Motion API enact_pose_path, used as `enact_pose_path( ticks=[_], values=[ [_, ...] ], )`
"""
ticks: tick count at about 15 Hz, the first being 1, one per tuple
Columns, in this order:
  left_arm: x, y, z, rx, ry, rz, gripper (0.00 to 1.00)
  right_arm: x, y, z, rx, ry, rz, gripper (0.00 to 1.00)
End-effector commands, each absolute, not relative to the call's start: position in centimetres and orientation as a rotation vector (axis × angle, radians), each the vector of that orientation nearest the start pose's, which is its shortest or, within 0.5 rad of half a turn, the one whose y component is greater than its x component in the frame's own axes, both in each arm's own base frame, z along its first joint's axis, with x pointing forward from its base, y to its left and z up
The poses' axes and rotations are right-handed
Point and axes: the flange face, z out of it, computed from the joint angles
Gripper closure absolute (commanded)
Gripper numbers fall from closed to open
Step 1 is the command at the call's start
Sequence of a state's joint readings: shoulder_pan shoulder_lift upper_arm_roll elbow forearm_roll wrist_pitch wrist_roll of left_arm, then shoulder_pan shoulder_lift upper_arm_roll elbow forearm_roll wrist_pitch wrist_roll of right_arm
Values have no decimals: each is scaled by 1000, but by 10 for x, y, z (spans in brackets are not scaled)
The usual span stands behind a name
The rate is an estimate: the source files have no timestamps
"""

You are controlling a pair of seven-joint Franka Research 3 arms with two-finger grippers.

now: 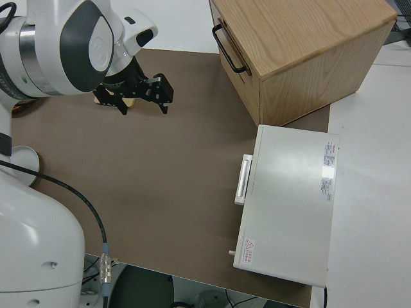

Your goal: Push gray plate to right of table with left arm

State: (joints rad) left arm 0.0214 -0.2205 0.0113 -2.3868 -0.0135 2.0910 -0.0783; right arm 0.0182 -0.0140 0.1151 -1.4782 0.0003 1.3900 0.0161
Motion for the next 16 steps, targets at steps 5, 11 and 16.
enact_pose_path(
  ticks=[5, 11, 16],
  values=[
    [419, 16, 347, -3158, -162, 46, 7, 524, 69, 664, -3139, -158, 123, 17],
    [418, 13, 310, -3156, -113, 17, 17, 524, 70, 664, -3139, -160, 123, 17],
    [419, 11, 300, -3155, -108, 27, 792, 524, 70, 664, -3138, -160, 123, 17]
  ],
)
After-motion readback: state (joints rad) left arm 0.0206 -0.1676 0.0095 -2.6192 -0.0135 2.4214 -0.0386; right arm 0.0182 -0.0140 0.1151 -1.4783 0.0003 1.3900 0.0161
